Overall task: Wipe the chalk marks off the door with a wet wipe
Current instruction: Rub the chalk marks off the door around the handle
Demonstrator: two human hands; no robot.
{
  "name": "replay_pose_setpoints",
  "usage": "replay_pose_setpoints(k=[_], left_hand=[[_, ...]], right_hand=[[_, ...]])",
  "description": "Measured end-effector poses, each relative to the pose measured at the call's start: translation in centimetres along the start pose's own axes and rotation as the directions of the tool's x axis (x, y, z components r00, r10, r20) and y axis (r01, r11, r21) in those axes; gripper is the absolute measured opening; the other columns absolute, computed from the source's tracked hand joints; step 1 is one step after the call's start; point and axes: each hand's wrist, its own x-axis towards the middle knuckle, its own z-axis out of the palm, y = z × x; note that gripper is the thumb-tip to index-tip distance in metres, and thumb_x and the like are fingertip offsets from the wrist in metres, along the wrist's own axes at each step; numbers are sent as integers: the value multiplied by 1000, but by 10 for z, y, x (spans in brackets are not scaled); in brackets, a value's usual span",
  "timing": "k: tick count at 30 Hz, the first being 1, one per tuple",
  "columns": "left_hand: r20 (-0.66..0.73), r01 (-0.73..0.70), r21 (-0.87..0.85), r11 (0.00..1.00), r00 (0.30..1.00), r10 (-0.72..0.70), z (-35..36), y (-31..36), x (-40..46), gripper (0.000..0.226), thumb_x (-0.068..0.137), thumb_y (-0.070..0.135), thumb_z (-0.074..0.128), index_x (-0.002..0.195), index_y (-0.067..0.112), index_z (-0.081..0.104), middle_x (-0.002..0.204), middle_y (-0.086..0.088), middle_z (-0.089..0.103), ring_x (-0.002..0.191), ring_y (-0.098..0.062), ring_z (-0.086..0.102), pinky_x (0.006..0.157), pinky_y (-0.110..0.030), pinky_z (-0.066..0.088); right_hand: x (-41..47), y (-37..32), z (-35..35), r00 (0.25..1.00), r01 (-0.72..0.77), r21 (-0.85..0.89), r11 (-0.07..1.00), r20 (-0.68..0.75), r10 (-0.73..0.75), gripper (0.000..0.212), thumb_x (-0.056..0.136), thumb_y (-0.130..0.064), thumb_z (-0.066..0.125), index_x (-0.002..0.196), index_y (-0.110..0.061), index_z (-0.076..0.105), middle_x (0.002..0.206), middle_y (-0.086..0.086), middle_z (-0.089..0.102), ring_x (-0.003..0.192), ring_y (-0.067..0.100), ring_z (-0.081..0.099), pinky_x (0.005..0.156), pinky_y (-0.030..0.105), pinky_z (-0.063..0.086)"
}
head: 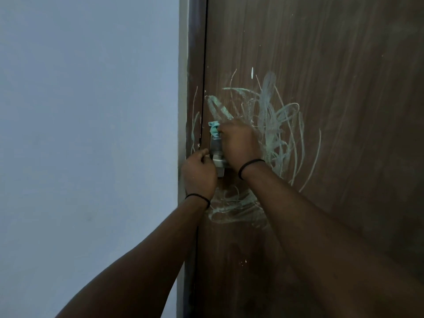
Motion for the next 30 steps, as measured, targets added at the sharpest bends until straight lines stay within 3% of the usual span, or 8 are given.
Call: replay_pose_setpoints(k=[4, 7, 11, 14, 17, 20, 27, 30], left_hand=[[11, 32, -57, 998, 999, -31, 1, 1, -1, 34, 96, 4, 45, 122, 6, 66, 118, -9, 68, 109, -21, 61, 98, -33, 49], [4, 61, -93, 994, 998, -61, 0, 0, 0, 39, 95, 3, 42, 130, 9, 58, 114, -5, 67, 107, -20, 61, 97, -37, 50], [-56, -150, 5, 989, 987, 150, 0, 8, 0, 46, 101, 12, 40, 147, 18, 38, 129, 4, 56, 114, -11, 54, 90, -16, 39], [-4, -281, 192, 940, 958, 287, 2, 9, 14, 40, 101, 9, 40, 138, 12, 51, 124, -9, 58, 107, -20, 56, 82, -15, 36], [30, -315, 292, 903, 947, 320, 3, 10, 25, 27, 98, 12, 49, 118, 8, 67, 109, -12, 64, 96, -25, 61, 76, -24, 42], [43, -348, 316, 883, 935, 353, 4, 10, 30, 23, 95, 14, 56, 110, 4, 70, 103, -14, 66, 91, -27, 63, 78, -33, 48], [-9, -399, 257, 880, 910, 415, 4, 10, 44, 20, 88, 3, 59, 96, 6, 76, 87, -15, 70, 76, -26, 63, 66, -27, 46], [6, -451, 221, 865, 887, 461, 4, 7, 48, 22, 85, -3, 59, 94, 5, 76, 87, -15, 71, 77, -25, 64, 69, -25, 47]], right_hand=[[8, -4, -6, 967, 240, -167, 956, 127, -221, 15, 87, -4, 58, 97, -8, 68, 97, 12, 64, 89, 29, 59, 69, 34, 46], [15, 3, -15, 929, 345, -158, 925, 196, -313, 16, 88, -6, 57, 99, -10, 69, 97, 10, 63, 89, 28, 58, 72, 36, 47], [13, -3, -15, 896, 409, -130, 903, 242, -371, 15, 88, -15, 63, 99, -14, 72, 94, 6, 63, 88, 24, 58, 70, 33, 49], [13, -4, -7, 918, 354, -62, 933, 211, -335, 15, 80, -8, 67, 89, -16, 75, 86, 5, 65, 80, 23, 59, 70, 35, 54], [-2, 8, 1, 998, 40, 154, 987, -48, -33, 23, 79, 1, 63, 91, -13, 77, 91, 8, 73, 83, 23, 66, 80, 32, 55], [-26, 11, 5, 984, -131, 263, 956, -79, 157, 26, 83, 1, 58, 97, -11, 76, 96, 10, 74, 87, 25, 67, 83, 37, 55], [-1, -11, 1, 995, 69, 139, 988, -79, -58, 19, 81, 6, 56, 88, 4, 74, 92, 22, 70, 86, 35, 64, 80, 37, 47], [-7, 0, 7, 978, 205, 63, 977, -51, -202, 19, 88, -1, 57, 99, -3, 73, 100, 15, 72, 95, 31, 64, 86, 32, 46]])
